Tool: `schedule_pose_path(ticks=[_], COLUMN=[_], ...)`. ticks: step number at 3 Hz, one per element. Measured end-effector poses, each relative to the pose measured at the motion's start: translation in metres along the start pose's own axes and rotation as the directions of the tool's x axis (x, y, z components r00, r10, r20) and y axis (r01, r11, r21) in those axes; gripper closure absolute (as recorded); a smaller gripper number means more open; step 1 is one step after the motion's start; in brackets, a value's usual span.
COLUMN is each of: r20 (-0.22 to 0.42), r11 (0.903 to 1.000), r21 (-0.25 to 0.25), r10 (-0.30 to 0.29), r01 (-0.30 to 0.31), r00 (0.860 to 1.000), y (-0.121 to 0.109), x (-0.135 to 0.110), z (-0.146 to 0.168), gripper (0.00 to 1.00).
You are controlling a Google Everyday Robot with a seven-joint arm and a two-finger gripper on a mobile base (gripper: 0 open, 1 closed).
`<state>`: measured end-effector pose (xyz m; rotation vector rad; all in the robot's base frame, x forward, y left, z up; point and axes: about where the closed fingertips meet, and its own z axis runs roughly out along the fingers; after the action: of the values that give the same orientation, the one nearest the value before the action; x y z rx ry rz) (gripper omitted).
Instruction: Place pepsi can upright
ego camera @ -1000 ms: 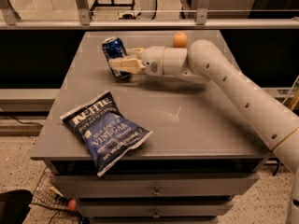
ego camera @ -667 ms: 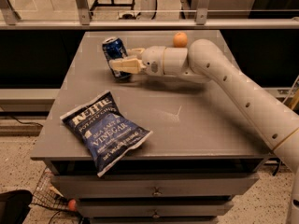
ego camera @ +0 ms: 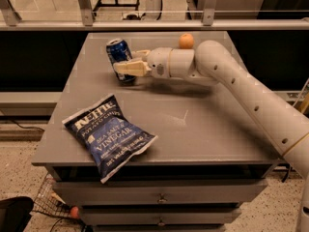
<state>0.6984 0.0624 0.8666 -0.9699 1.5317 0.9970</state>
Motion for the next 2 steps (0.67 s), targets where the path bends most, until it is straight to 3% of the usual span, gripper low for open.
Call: schedule_pose_path(ticks=[1, 2], r20=[0.000, -0.001], r11=[1.0000, 1.0000], r21=[-0.006, -0.008], r10=[0.000, 0.000], r01=[0.000, 0.000], r00=[1.000, 1.000], y=[0.0021, 0.0029], x=[-0.0001, -0.0001], z=[0.0032, 0.0044], gripper=[0.05, 0.00])
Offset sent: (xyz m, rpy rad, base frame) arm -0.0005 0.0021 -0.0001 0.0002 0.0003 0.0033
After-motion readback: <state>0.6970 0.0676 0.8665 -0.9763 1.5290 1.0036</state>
